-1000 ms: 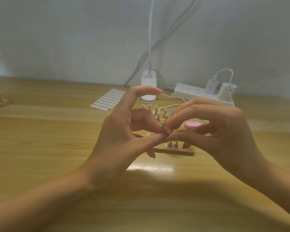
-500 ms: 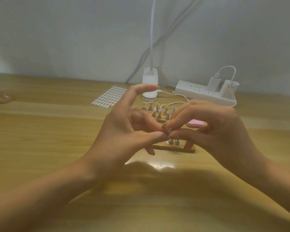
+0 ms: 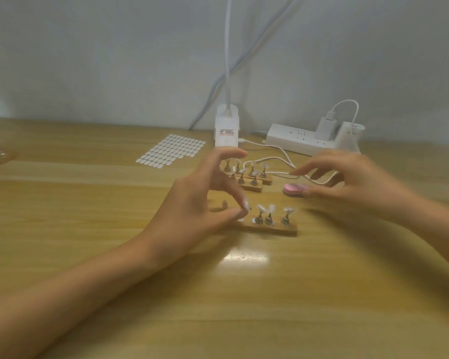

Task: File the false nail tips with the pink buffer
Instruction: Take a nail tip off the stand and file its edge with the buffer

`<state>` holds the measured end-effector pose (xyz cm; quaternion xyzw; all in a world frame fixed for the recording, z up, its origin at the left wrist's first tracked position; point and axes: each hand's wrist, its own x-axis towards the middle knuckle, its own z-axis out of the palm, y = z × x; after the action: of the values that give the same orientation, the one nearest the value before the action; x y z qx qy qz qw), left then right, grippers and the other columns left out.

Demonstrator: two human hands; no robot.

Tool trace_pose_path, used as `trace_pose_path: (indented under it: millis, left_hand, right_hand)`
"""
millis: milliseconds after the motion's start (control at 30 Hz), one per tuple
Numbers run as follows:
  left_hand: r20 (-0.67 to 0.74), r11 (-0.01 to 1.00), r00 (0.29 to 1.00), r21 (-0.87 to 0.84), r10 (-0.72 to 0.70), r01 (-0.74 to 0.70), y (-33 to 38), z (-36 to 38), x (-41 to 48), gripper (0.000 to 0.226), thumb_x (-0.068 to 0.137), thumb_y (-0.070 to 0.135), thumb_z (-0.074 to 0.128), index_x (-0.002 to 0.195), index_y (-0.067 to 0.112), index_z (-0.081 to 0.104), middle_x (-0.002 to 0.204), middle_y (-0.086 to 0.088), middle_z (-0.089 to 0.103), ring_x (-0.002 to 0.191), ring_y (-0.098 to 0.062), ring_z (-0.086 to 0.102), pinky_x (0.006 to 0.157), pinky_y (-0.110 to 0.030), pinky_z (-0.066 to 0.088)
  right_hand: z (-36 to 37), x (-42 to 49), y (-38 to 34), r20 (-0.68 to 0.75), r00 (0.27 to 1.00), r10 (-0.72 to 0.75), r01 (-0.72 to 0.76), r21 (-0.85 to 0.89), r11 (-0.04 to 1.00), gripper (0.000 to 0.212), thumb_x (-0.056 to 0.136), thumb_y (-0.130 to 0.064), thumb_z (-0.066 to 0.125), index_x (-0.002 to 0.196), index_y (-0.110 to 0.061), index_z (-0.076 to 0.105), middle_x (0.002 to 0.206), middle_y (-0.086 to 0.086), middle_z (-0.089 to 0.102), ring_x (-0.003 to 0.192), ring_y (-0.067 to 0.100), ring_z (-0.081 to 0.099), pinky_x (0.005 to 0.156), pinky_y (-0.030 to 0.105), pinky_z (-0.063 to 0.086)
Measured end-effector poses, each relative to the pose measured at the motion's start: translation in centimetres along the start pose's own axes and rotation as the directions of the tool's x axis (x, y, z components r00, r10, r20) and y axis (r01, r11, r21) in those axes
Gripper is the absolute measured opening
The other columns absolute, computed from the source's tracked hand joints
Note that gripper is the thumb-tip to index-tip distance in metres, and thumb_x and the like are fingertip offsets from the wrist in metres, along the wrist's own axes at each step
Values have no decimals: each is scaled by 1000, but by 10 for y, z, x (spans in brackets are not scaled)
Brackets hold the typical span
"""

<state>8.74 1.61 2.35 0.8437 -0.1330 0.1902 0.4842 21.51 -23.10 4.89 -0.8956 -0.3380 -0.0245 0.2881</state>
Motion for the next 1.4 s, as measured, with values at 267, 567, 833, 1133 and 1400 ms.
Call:
trace_pose_path:
  millis: [267, 567, 833, 1133, 1400]
  left_hand:
    - [128, 992, 984, 7, -124, 124, -17, 0, 3, 73, 78, 11, 84, 136, 32, 45, 89, 12, 74, 94, -5, 69, 96, -20, 47]
    - [149, 965, 975, 228, -165, 128, -14, -8, 3, 82, 75, 21, 86, 132, 54, 38, 99, 24, 69, 98, 0, 62, 81, -7, 45]
    - [252, 900, 962, 437, -105, -16, 25, 26, 26, 79, 74, 60, 65, 142, 51, 26, 103, 28, 63, 107, 8, 51, 102, -40, 36]
    - [170, 861, 984, 507, -62, -33, 20, 40, 35, 75, 83, 39, 80, 140, 49, 32, 93, 25, 62, 91, 4, 60, 99, -28, 26]
    - [137, 837, 990, 539, 23, -94, 24, 44, 34, 67, 87, 31, 76, 141, 44, 38, 93, 22, 67, 92, 2, 55, 96, -24, 19]
  right_hand:
    - [24, 1, 12, -23, 994, -111, 111, -10, 994, 5, 90, -27, 75, 91, -31, 73, 94, -17, 67, 88, 6, 62, 69, 11, 47]
    - [17, 4, 21, -37, 993, 113, -92, 362, 928, 18, 88, -35, 72, 106, -32, 73, 86, -11, 70, 66, 0, 61, 52, 15, 47]
    - [16, 1, 24, 88, 982, 167, -177, 736, 654, 28, 85, -34, 64, 108, -22, 74, 97, -4, 74, 74, 11, 70, 56, 19, 54]
    - [12, 1, 25, 146, 976, 160, -209, 831, 516, 27, 83, -28, 65, 107, -16, 58, 97, 10, 77, 76, 21, 75, 61, 21, 58]
    - [14, 0, 28, 71, 994, 89, -108, 823, 558, 9, 91, -30, 70, 88, -23, 66, 71, 0, 65, 56, 7, 54, 49, 16, 43]
